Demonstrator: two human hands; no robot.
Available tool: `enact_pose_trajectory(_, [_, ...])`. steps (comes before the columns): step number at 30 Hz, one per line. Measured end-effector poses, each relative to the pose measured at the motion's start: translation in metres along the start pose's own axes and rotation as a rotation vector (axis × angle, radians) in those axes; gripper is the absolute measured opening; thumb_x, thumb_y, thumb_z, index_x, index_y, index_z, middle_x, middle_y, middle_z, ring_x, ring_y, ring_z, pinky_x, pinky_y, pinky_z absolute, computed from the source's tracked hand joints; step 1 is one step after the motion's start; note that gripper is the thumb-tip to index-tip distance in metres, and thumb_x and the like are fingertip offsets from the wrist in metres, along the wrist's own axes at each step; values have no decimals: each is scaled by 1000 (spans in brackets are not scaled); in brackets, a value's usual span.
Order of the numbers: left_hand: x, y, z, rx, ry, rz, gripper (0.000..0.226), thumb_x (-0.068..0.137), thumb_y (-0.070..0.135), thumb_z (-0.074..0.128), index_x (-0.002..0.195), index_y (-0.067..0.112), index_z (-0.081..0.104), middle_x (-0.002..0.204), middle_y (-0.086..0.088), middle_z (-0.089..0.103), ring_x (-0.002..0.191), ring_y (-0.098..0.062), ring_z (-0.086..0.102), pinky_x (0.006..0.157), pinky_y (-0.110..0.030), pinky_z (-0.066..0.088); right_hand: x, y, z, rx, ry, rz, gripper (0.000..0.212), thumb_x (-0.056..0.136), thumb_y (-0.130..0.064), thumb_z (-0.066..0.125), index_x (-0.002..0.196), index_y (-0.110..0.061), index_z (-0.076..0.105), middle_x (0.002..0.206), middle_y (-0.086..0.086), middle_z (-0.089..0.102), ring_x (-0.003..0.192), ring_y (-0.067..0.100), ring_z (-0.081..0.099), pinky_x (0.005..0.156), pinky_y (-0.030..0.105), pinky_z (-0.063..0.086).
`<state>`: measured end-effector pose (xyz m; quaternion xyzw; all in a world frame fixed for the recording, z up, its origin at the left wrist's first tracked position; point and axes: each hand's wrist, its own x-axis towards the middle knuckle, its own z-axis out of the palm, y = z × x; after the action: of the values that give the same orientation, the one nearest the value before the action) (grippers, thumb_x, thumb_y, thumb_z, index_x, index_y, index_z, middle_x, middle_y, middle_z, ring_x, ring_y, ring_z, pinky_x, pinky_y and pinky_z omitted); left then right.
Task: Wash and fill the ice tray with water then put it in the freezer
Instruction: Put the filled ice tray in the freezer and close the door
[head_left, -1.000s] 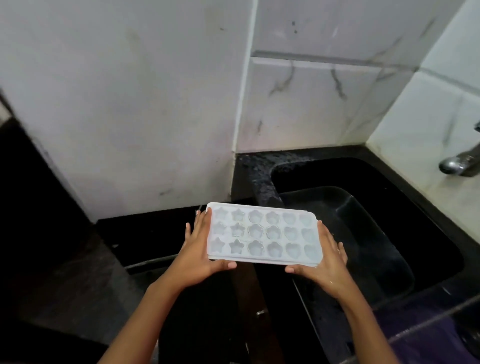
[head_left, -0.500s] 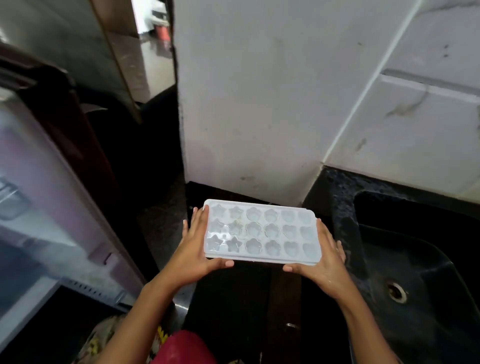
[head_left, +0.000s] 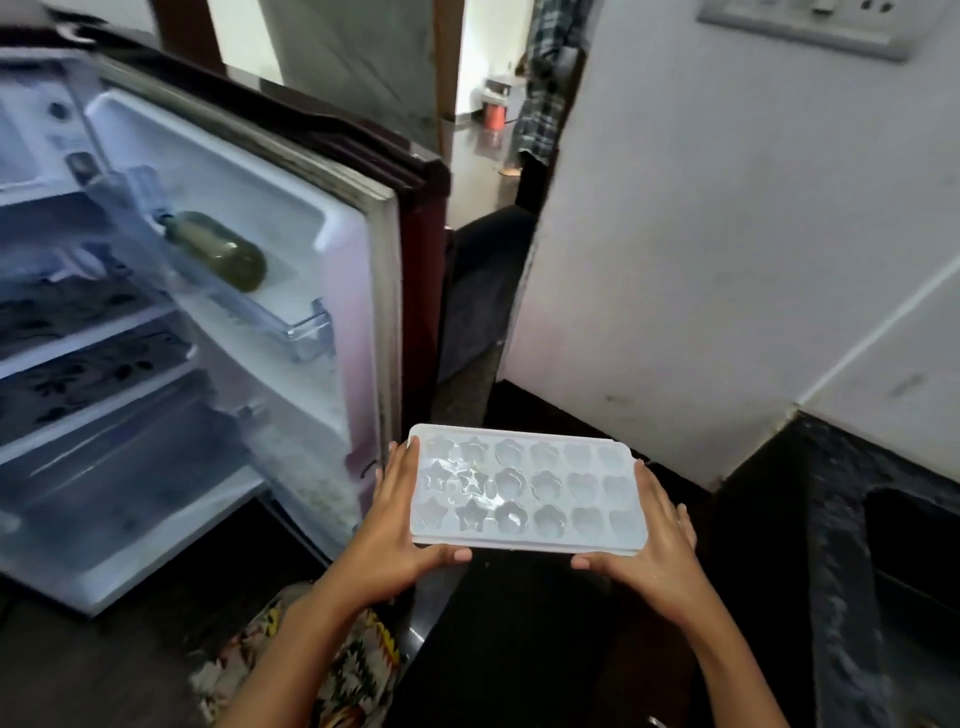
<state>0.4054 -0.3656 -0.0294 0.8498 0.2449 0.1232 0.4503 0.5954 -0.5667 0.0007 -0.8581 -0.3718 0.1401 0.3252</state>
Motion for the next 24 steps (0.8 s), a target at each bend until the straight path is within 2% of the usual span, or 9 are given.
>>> enact_pose_trajectory(3, [-26,-12,-21,-23,44,-41,135,51,83,59,146,30,-19,153,16,-24,135,3,-31,116,-39,-8,1,-26,17,12,-65,-45,129,34,-75,64,144,-41,6,147,-21,12,132,-10,-1,114,37,-18])
enact_pose_trajectory(8, [-72,-39,-59,-72,142,-141,132,51,78,64,146,35,-18,153,20,-23,138,-2,-28,113,-33,-5,1,-68,55,18,-150,-130,134,35,-76,66,148,-34,10,155,-13,10,138,-4,1,113,34,-19])
enact_pose_trajectory(11, [-99,-55,-81,-77,191,-198,133,50,78,64,145,38,-20,152,20,-25,138,-3,-28,114,-37,-4,-1,-96,80,36,-183,-176,132,37,-71,66,149,-31,11,156,-13,10,139,-5,1,114,34,-18])
enact_pose_trajectory(16, [-139,-82,-119,-81,282,-264,135,46,85,61,145,39,-19,152,22,-24,138,-2,-27,117,-40,0,2,-144,121,55,-241,-283,128,34,-68,66,147,-30,18,152,-15,17,133,-13,4,115,37,-14])
enact_pose_trajectory(19, [-161,-95,-138,-82,349,-296,138,42,88,58,145,38,-19,153,19,-23,136,3,-27,114,-31,0,7,-170,143,62,-291,-354,123,34,-69,65,143,-34,22,146,-20,22,125,-23,6,117,41,-9])
enact_pose_trajectory(22, [-180,-106,-158,-90,419,-317,139,41,91,56,146,35,-17,154,19,-21,134,8,-27,111,-24,-1,16,-192,168,18,-317,-416,135,28,-82,63,145,-30,22,147,-16,24,134,-6,15,118,46,-2])
enact_pose_trajectory(24, [-189,-113,-172,-93,460,-336,140,40,92,55,146,34,-16,154,18,-20,136,5,-26,114,-27,-1,24,-205,183,-12,-326,-465,141,28,-93,54,147,-25,22,150,-11,27,139,6,19,116,51,7])
